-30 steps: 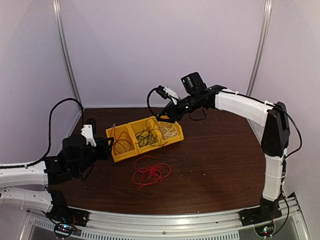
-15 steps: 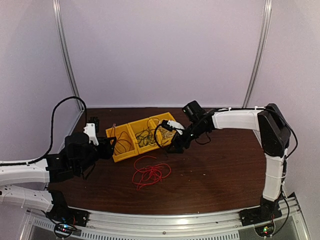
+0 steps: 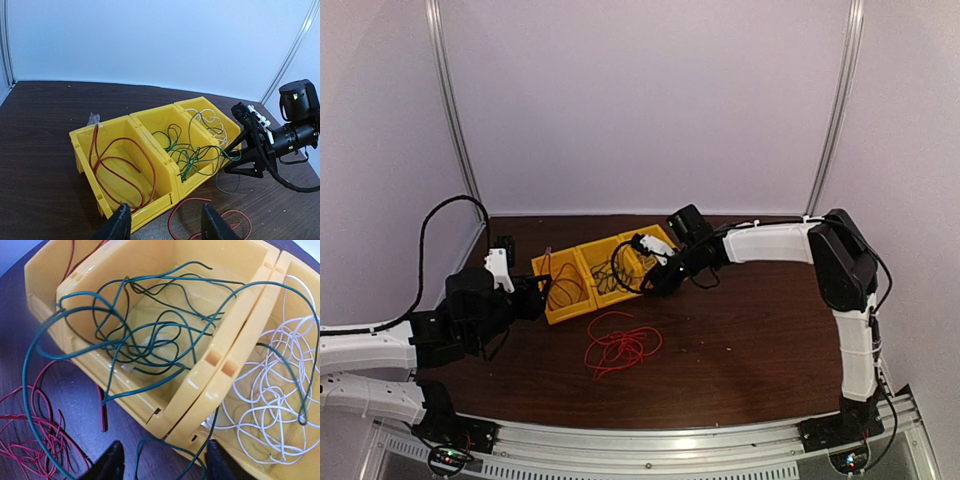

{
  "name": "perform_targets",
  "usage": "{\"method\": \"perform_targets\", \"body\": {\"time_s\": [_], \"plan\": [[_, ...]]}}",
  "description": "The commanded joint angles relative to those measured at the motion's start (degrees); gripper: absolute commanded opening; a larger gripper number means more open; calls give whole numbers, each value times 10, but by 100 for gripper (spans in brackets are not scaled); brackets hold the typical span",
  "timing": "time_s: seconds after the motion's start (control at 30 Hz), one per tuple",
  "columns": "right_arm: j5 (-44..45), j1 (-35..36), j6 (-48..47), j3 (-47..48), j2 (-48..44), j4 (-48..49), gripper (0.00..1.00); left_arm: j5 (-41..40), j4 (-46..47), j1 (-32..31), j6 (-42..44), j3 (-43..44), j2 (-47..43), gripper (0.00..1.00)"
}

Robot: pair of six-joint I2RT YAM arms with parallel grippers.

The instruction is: Untangle the cables

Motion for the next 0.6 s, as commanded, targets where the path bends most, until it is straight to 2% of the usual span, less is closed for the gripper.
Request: {"method": "perform_targets", "body": {"time_s": [0.0, 0.13, 0.2, 0.4, 0.57], "plan": [[36, 1, 25, 10, 3, 21, 39, 3, 21, 3, -7, -8, -11, 49], [33, 2, 35, -4, -34, 26, 9, -3, 22, 3, -6, -16, -16, 49], [30, 3, 38, -2, -48, 15, 0, -4, 27, 3, -6, -20, -14, 49], [10, 11, 38, -3, -90, 7, 0, -1, 39, 3, -4, -19, 4, 49], [-17, 23, 27, 80, -84, -19, 0, -2, 45, 3, -3, -18, 7, 49]]}}
